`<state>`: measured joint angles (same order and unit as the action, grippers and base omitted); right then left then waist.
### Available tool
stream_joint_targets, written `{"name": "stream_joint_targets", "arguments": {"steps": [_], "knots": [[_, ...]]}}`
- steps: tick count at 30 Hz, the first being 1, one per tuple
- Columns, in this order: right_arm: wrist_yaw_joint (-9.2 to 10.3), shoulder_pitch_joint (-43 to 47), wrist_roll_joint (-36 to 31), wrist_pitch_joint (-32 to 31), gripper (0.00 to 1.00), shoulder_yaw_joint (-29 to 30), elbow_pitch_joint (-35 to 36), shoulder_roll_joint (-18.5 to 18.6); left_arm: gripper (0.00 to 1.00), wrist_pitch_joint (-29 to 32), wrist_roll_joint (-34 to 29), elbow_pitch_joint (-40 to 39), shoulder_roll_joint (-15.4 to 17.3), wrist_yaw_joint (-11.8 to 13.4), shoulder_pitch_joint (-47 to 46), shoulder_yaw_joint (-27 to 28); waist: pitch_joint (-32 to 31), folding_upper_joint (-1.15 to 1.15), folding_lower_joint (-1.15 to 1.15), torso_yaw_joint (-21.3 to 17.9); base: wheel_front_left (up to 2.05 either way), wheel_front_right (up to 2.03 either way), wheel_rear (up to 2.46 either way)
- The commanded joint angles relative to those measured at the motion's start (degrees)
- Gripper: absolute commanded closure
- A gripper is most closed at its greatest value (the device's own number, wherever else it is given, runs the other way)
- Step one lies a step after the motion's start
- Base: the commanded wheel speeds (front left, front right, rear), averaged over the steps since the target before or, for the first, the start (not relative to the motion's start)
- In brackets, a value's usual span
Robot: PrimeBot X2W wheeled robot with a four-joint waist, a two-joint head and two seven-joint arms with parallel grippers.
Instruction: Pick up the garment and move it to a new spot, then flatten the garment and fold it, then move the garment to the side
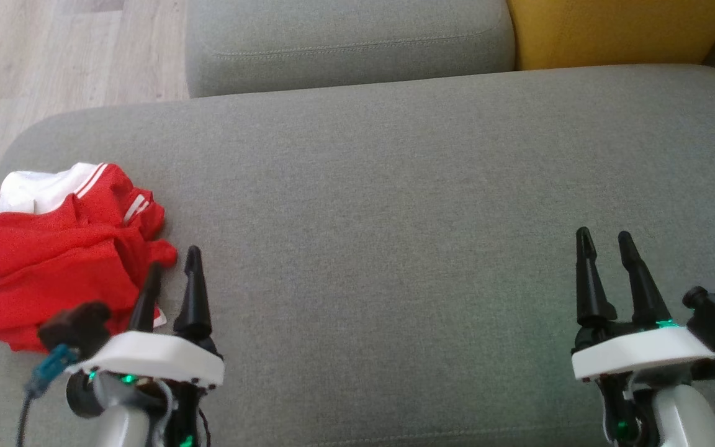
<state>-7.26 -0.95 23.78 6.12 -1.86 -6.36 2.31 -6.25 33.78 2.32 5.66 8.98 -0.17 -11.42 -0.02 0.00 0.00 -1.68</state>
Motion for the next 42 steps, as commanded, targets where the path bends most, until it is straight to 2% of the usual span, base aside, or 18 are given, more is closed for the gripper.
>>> {"name": "stream_joint_targets", "arguments": {"steps": [1, 17, 23, 30, 36, 42], "knots": [[-0.15, -3.29, -1.21, 0.63, 0.0, -1.17, 2.14, 0.4, 0.0, -0.56, -1.07, -1.93, 0.87, 0.12, -2.19, 0.97, -0.01, 0.0, 0.0, 0.01, 0.0, 0.0, 0.0], [-0.18, -3.08, -14.64, 3.49, 0.0, -3.16, 2.51, 0.46, 0.0, -3.4, -14.19, -0.03, 7.63, 10.87, -3.91, -10.21, -0.28, 0.0, 0.0, -0.5, 0.0, 0.0, 0.0], [-0.19, -3.0, -20.16, 4.5, 0.0, -3.66, 2.86, 0.48, 0.0, -4.41, -18.15, -0.2, 9.66, 13.97, -4.85, -13.91, -0.27, 0.0, 0.0, -0.47, 0.0, 0.0, 0.0], [-0.2, -3.22, -24.81, 5.51, 0.0, -4.71, 3.77, 0.5, 0.0, -5.41, -20.11, -1.73, 10.23, 17.18, -5.26, -15.98, -0.19, 0.0, 0.0, -0.44, 0.0, 0.0, 0.0], [-0.21, -3.05, -26.92, 6.52, 0.0, -5.39, 5.28, 0.52, 0.0, -6.41, -20.28, -5.31, 9.59, 18.49, -4.66, -15.54, -0.15, 0.0, 0.0, -0.45, 0.0, 0.0, 0.0], [-0.22, -2.63, -26.41, 7.53, 0.0, -5.86, 6.5, 0.54, 0.0, -7.42, -20.64, -8.8, 7.18, 16.52, -2.72, -12.01, -0.14, 0.0, 0.0, -0.56, 0.0, 0.0, 0.0]]}}
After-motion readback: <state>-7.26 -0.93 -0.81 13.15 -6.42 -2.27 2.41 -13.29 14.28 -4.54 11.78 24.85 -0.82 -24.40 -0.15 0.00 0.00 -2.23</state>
